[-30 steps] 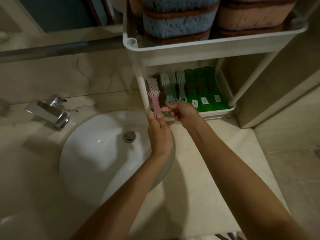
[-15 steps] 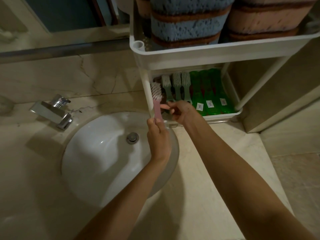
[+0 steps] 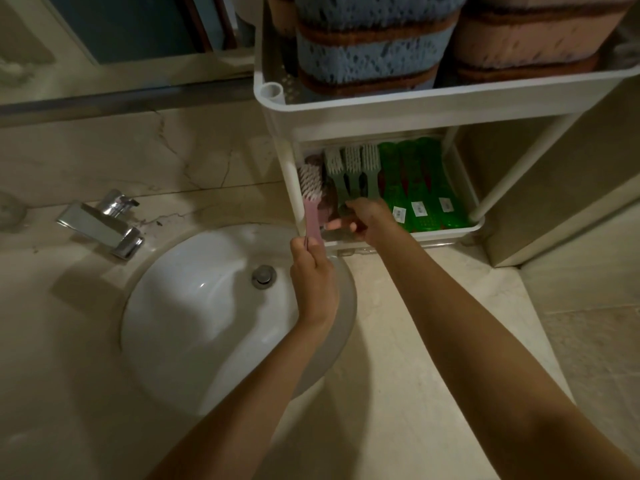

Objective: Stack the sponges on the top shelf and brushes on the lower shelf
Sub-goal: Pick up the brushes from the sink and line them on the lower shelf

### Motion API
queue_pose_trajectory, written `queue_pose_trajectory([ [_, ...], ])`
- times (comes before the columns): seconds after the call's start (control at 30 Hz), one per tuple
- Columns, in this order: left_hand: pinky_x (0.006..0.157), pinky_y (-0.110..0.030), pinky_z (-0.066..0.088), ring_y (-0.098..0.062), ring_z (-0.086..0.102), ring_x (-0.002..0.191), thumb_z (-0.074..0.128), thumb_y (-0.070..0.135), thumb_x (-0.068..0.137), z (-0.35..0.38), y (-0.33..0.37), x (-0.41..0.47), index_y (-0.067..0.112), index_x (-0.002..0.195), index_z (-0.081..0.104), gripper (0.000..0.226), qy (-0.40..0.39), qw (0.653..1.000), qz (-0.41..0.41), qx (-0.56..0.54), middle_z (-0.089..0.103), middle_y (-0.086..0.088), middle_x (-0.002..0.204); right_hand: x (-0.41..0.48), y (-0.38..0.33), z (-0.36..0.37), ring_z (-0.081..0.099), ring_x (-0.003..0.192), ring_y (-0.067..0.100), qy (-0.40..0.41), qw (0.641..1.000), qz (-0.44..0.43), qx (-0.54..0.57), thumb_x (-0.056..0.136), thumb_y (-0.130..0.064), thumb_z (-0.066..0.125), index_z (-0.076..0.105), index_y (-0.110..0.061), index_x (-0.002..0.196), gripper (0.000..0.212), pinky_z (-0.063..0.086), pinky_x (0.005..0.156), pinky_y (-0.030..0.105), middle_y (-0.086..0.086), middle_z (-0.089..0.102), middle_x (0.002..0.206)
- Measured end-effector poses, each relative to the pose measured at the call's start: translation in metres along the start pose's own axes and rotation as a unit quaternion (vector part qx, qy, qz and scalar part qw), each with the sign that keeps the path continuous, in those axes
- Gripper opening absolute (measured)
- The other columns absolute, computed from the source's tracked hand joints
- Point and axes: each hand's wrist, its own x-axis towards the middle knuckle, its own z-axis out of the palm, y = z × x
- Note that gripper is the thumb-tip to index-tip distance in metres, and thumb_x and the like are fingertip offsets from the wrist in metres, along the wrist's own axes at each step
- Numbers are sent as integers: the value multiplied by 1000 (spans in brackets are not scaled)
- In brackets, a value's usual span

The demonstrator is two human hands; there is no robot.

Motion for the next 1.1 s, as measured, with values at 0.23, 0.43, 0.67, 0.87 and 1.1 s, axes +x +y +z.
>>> queue_pose_trajectory([
  [0.23, 55, -32, 28, -14, 31, 53, 31, 15, 100, 2, -5, 0, 23, 71, 32, 30, 4, 1000, -9, 1, 34, 2, 61, 0, -4, -11, 43, 19, 7, 16, 986, -77, -144, 92, -4, 37, 52, 9, 111, 27, 24, 27, 7, 16, 62, 62],
  [0.43, 53, -31, 28, -13, 32, 52, 30, 15, 99, 11, 0, 5, 16, 80, 36, 20, -16, 999, -44, -15, 36, 1, 63, -27, 5, -27, 43, 46, 10, -81, 975, -109, -174, 95, -24, 45, 65, -9, 74, 33, 30, 45, 20, 6, 61, 64],
  [0.67, 61, -37, 30, -20, 34, 57, 29, 19, 100, 17, 12, 12, 16, 86, 40, 19, -68, 995, -71, 13, 40, -2, 67, -28, 11, -33, 50, 54, 4, -127, 970, -126, -167, 88, -17, 59, 64, -13, 76, 14, 36, 48, 18, -2, 59, 68],
  [0.87, 45, -29, 33, -18, 39, 50, 30, 30, 100, 2, 19, 14, 14, 99, 43, 21, -93, 992, -41, 71, 44, -5, 64, -8, -6, -15, 40, 54, 11, -112, 959, -132, -225, 88, -15, 59, 62, -8, 73, 17, 31, 50, 22, 3, 52, 63],
  [1.1, 45, -16, 43, -17, 53, 63, 31, 13, 100, -9, 12, 6, 14, 119, 40, 21, -83, 994, -18, 63, 54, 1, 80, 11, -20, 14, 33, 46, 11, -90, 948, -116, -283, 89, -10, 58, 48, -12, 63, 27, 26, 42, 20, 3, 41, 56],
])
